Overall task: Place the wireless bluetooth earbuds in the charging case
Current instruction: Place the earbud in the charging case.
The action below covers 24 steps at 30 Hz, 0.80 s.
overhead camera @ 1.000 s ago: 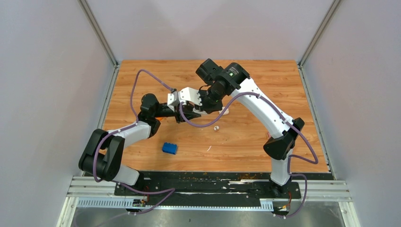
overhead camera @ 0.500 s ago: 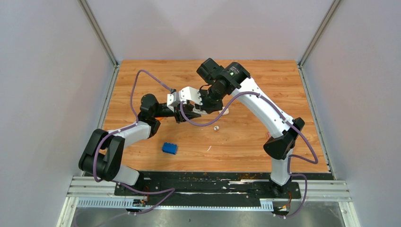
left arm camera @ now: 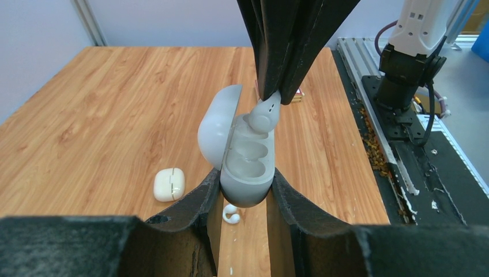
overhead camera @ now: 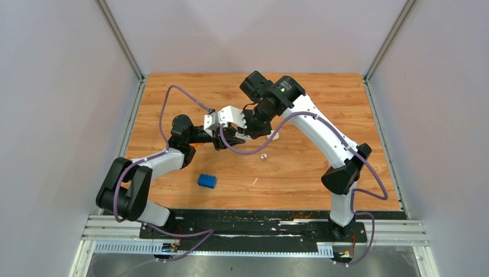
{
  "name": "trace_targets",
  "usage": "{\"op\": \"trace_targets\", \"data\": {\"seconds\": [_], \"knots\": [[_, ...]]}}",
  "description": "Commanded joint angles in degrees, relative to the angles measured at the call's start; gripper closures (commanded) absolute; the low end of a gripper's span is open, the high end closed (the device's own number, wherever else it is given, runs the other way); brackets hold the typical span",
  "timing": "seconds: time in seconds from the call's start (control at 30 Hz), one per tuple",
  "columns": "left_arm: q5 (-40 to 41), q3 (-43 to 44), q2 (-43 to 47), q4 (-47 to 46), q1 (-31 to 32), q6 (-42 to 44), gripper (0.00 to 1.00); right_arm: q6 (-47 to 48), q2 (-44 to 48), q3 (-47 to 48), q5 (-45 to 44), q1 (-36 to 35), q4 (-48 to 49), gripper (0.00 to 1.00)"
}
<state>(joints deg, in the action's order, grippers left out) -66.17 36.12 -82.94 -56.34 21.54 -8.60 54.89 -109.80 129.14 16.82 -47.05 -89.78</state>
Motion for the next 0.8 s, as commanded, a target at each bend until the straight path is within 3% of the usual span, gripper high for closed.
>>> {"op": "trace_targets", "data": {"seconds": [0.0,0.77], "knots": [[-0.75,0.81,0.5,-2.13,0.43,0.9,1.0,1.21,1.88,0.11,2.31,0.25,1.51,1.0],[-2.43,1.43,-0.44,-3.92,0.46,2.36,1.0,3.34,3.32,-3.17,8.13,2.96,4.35,1.0]]}}
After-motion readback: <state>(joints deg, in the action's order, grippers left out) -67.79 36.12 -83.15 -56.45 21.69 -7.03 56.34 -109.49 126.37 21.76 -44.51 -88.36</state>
